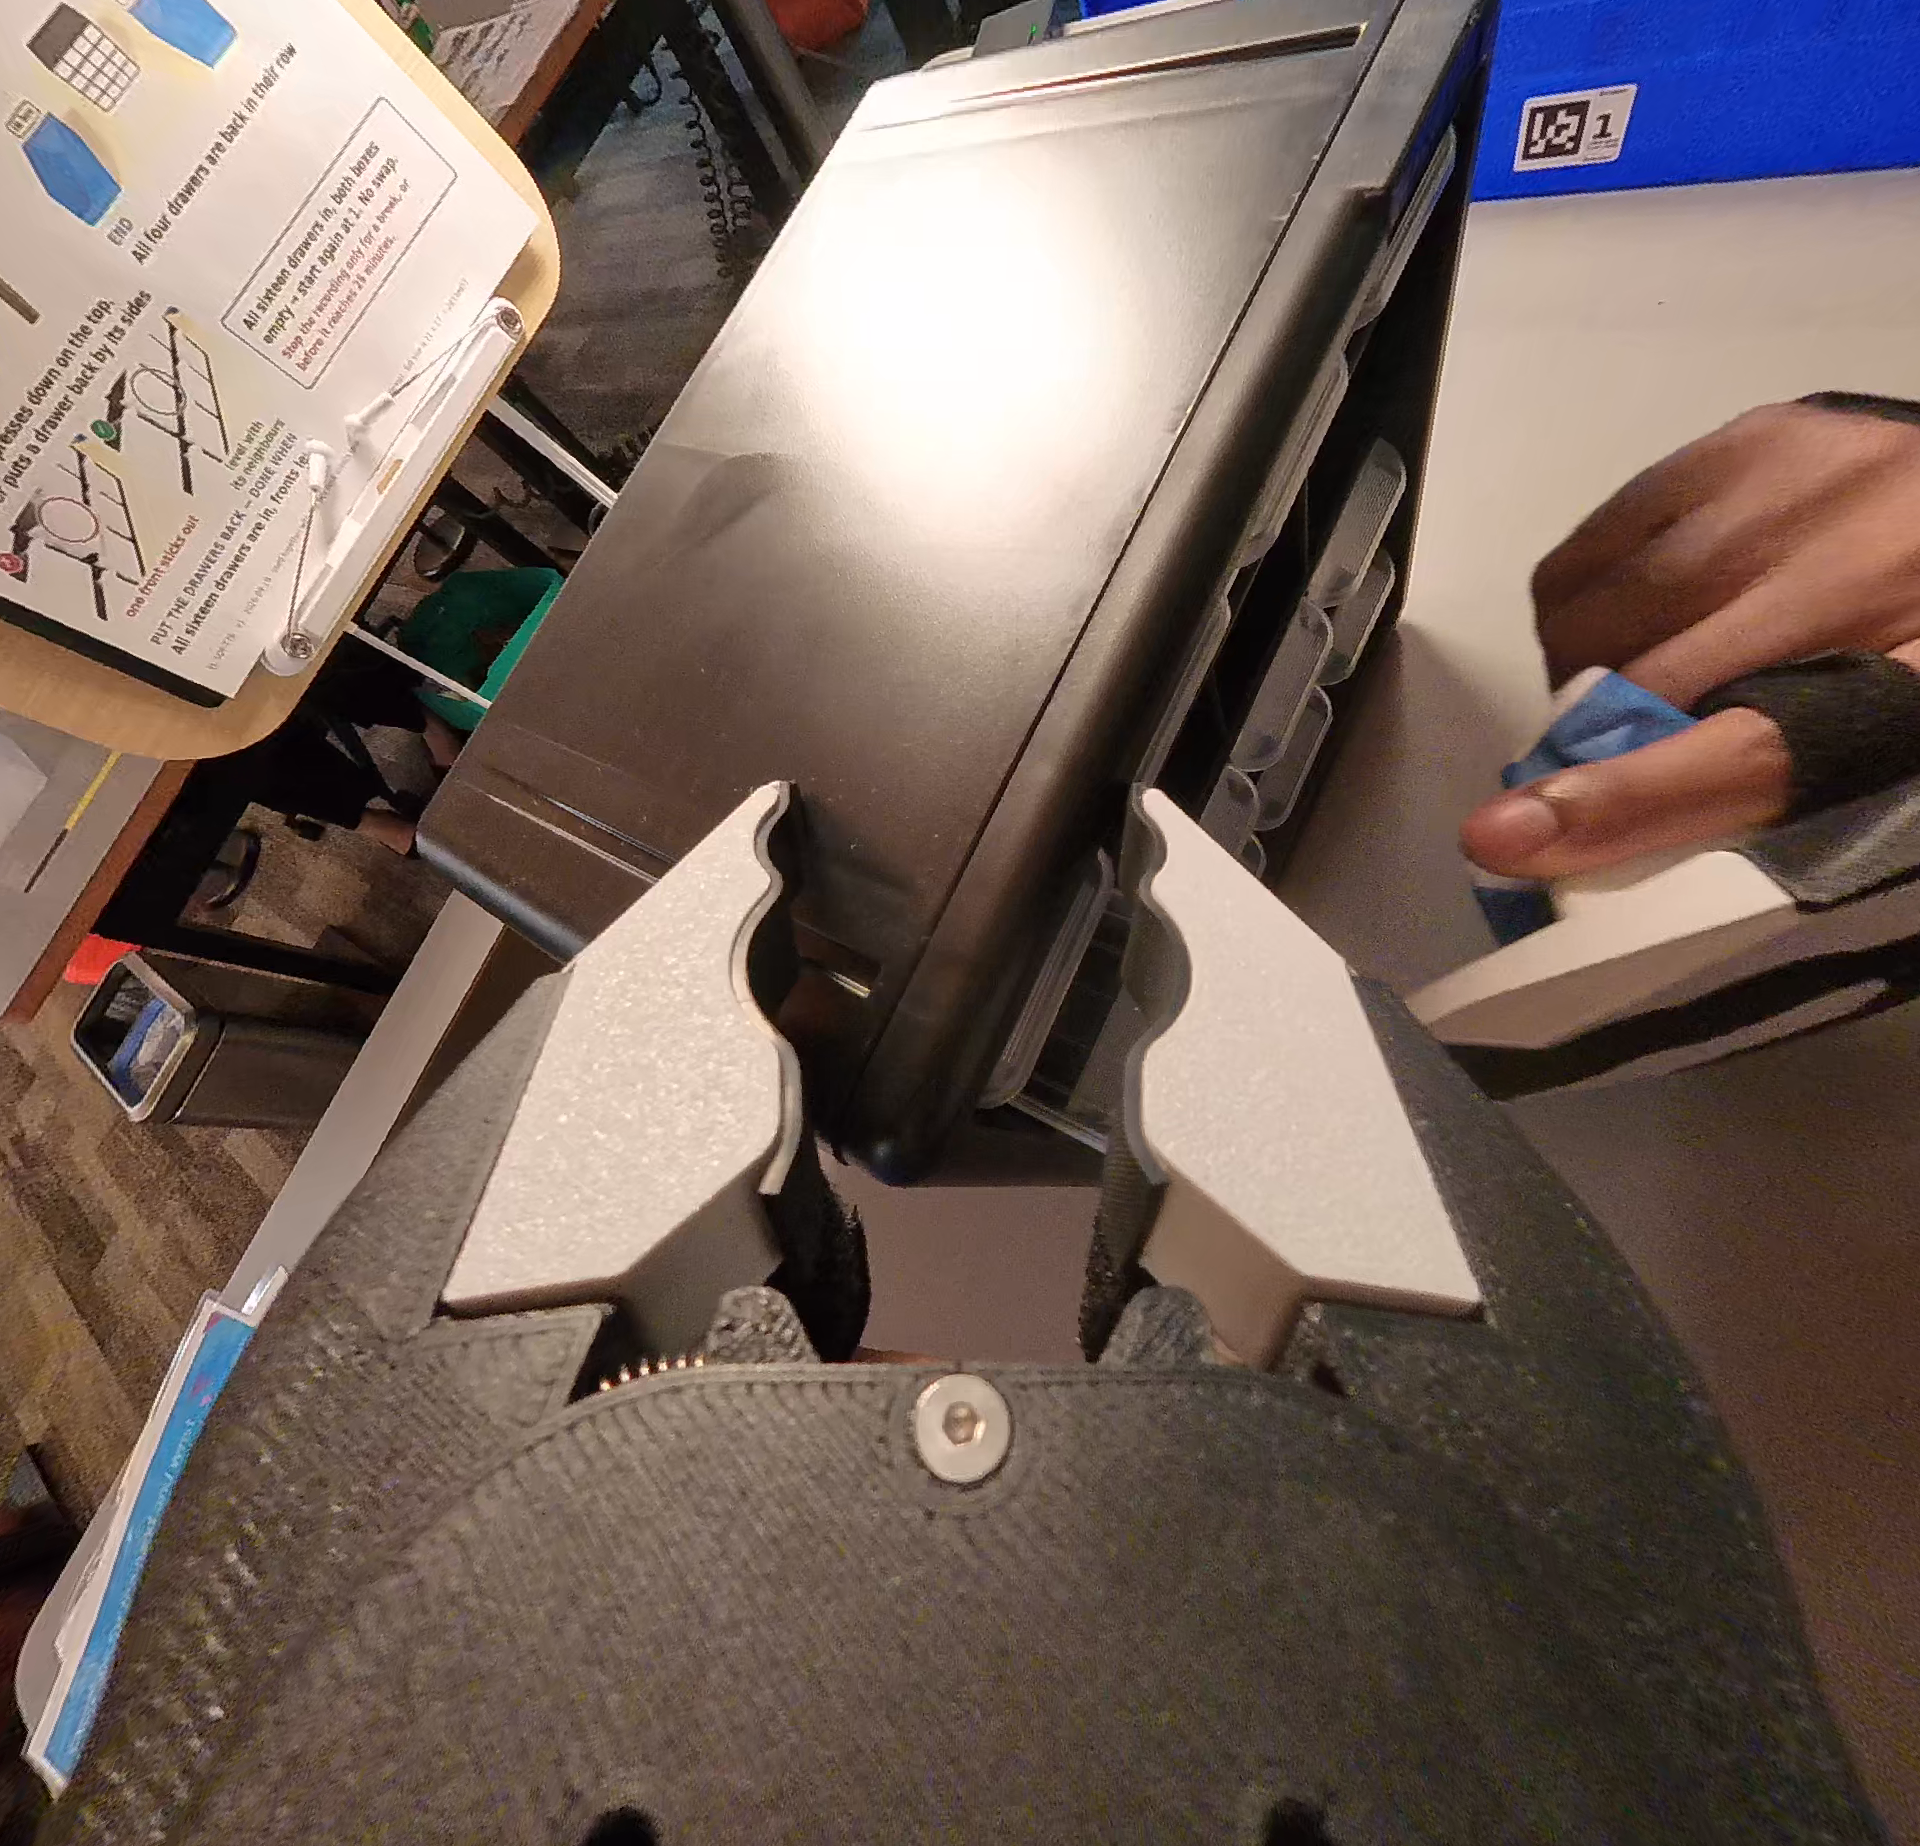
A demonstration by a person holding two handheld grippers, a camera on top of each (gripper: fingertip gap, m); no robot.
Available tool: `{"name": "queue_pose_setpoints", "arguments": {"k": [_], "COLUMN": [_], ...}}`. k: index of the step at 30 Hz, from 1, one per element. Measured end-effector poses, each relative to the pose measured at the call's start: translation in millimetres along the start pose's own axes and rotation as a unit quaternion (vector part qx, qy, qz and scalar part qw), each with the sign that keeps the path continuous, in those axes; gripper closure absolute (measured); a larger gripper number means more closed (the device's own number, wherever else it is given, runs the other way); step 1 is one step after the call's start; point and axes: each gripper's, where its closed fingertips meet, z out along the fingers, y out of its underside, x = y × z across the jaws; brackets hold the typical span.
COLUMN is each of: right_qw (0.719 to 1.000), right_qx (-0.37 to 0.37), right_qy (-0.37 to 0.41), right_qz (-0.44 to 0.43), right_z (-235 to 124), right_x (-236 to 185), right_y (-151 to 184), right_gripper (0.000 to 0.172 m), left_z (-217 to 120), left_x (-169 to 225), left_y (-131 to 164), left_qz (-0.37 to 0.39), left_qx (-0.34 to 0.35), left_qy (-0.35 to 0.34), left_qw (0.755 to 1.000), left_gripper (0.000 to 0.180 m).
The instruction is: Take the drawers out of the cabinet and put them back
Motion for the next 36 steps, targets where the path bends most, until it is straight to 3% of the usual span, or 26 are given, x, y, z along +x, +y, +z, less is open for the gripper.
{"name": "queue_pose_setpoints", "arguments": {"k": [8, 13, 18, 31, 36], "right_qw": [0.998, 0.992, 0.990, 0.985, 0.979], "right_qx": [-0.009, -0.050, -0.047, 0.036, 0.041], "right_qy": [-0.050, -0.104, -0.112, -0.132, -0.140], "right_qz": [0.041, 0.044, 0.073, 0.105, 0.143], "right_z": [0, 16, 16, -41, -45], "right_x": [4, -1, -3, 14, 30], "right_y": [-8, 3, 3, -40, -44], "right_gripper": [0.132, 0.138, 0.151, 0.156, 0.157], "left_z": [0, 0, 0, 0, 0], "left_x": [0, 0, 0, 0, 0], "left_y": [0, 0, 0, 0, 0], "left_qz": [0.000, 0.001, 0.001, -0.001, -0.001], "left_qx": [-0.001, 0.000, 0.001, 0.003, 0.003], "left_qy": [-0.001, -0.001, 0.001, 0.003, 0.002], "left_qw": [1.000, 1.000, 1.000, 1.000, 1.000], "left_gripper": [0.116, 0.116, 0.116, 0.116, 0.119]}}
